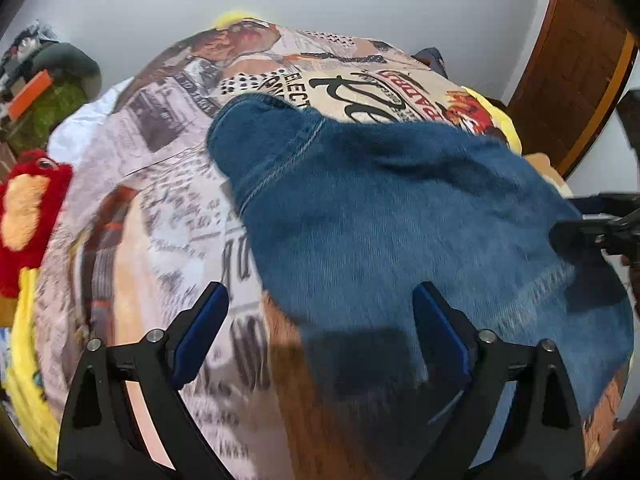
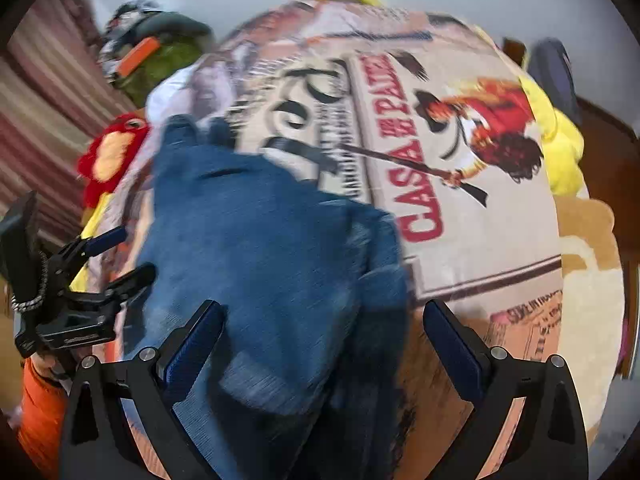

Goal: Fold large clothes
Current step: 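Grasp the folded denim bundle edge with the left tool while the right tool grasps it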

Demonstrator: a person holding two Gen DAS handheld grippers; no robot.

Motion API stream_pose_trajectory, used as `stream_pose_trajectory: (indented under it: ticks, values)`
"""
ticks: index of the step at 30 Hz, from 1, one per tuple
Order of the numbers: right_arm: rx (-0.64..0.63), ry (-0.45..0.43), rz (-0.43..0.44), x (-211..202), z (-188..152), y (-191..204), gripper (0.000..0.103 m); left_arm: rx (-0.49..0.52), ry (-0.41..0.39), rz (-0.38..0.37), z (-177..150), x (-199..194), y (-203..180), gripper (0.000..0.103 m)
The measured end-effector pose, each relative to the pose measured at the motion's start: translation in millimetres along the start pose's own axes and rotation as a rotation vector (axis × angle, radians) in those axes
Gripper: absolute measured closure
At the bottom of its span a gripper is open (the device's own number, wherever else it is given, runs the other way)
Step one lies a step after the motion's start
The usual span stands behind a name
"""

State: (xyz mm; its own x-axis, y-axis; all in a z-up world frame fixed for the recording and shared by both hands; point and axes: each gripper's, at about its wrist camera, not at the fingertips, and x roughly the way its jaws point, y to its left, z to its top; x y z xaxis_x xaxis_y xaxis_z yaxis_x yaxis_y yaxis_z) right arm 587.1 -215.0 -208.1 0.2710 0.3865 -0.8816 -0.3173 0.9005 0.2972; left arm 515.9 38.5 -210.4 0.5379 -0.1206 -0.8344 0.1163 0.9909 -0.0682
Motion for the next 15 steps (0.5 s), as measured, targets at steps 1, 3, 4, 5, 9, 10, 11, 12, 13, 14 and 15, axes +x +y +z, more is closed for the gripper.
stream_pose_trajectory:
  ticks: [1,3,4,5,9,10,11,12,13,14,15]
  values:
    - [0.019,0.009,-0.001,5.7,3.9,-6.6,0.003,0.001,-0.010,0.003,6.8,4.3,1.8,0.004]
    - [0.073,0.033,0.029,17.5,13.8,-21.5,0.003,0.022,-0.032,0.024,18.8,10.7,1.2,0.004]
    - [0.092,0.041,0.048,21.9,19.2,-26.5,0.003,0.042,-0.042,0.047,25.6,15.9,-0.6,0.004]
    - [0.094,0.039,0.047,24.9,24.7,-28.9,0.003,0.068,-0.051,0.079,32.7,23.0,-4.0,0.004]
    - [0.011,-0.004,-0.030,31.1,44.1,-25.7,0.003,0.102,-0.032,0.139,50.6,48.0,-11.7,0.004]
    - [-0.013,-0.014,-0.053,32.4,47.5,-23.8,0.003,0.098,-0.033,0.141,53.5,50.6,-11.9,0.004]
    - [-0.036,-0.021,-0.077,33.6,50.8,-21.5,0.003,0.089,-0.033,0.143,56.8,52.1,-11.2,0.004]
    - [-0.060,-0.028,-0.107,34.5,54.1,-18.5,0.003,0.081,-0.034,0.141,58.5,52.1,-9.9,0.004]
    - [-0.072,-0.035,-0.125,34.4,56.3,-16.2,0.003,0.067,-0.033,0.137,59.9,50.8,-8.1,0.004]
    - [-0.084,-0.054,-0.149,29.8,57.6,-11.3,0.003,0.051,-0.034,0.132,60.7,47.7,-5.9,0.004]
    - [-0.091,-0.073,-0.168,24.7,57.6,-8.2,0.003,0.044,-0.038,0.132,61.2,45.4,-6.1,0.004]
